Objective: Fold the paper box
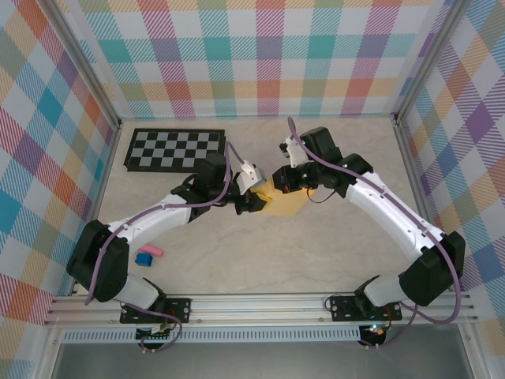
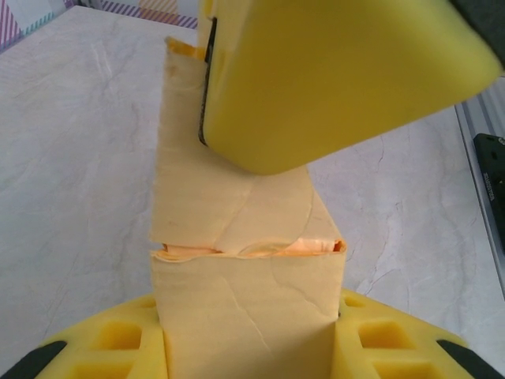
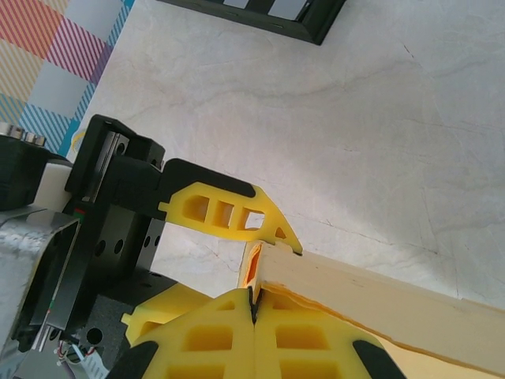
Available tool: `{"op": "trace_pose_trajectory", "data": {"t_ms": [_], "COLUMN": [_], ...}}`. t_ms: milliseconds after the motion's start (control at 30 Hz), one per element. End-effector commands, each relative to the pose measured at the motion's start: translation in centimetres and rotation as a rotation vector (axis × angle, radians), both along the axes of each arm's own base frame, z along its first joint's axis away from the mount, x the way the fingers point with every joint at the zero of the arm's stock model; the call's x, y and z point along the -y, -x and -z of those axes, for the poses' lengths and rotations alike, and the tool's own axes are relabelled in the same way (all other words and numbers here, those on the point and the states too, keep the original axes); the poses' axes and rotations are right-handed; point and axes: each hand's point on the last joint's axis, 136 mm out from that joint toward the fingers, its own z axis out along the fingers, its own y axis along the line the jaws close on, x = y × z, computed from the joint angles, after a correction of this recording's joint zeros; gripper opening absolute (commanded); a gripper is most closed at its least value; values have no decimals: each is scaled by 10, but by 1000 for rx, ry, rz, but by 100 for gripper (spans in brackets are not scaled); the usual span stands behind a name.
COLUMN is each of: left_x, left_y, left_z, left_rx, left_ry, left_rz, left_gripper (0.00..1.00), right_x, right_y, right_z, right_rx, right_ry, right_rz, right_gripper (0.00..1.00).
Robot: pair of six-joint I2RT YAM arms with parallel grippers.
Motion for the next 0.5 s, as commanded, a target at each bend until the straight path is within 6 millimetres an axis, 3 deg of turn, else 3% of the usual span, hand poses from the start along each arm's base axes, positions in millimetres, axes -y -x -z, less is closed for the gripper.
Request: {"op": "trace_pose_trajectory", "data": {"t_ms": [0,100,467], "left_x": [11,13,16], "left_y": [7,11,-6], "left_z": [-16,-19,-20], "left_rx": [22,14,-36], "left_ry": [43,57,64], "left_rz": [85,106,33], "left_gripper": [24,24,23], "right_x": [-18,-15,-18], "right_y": [15,19,24], "right_z": [-9,-2,-1], "right_rx": [40,45,31], "right_ry": [-67,-43,-97], "right_rz": [-125,-141,-107], "right_gripper": [0,0,0]}}
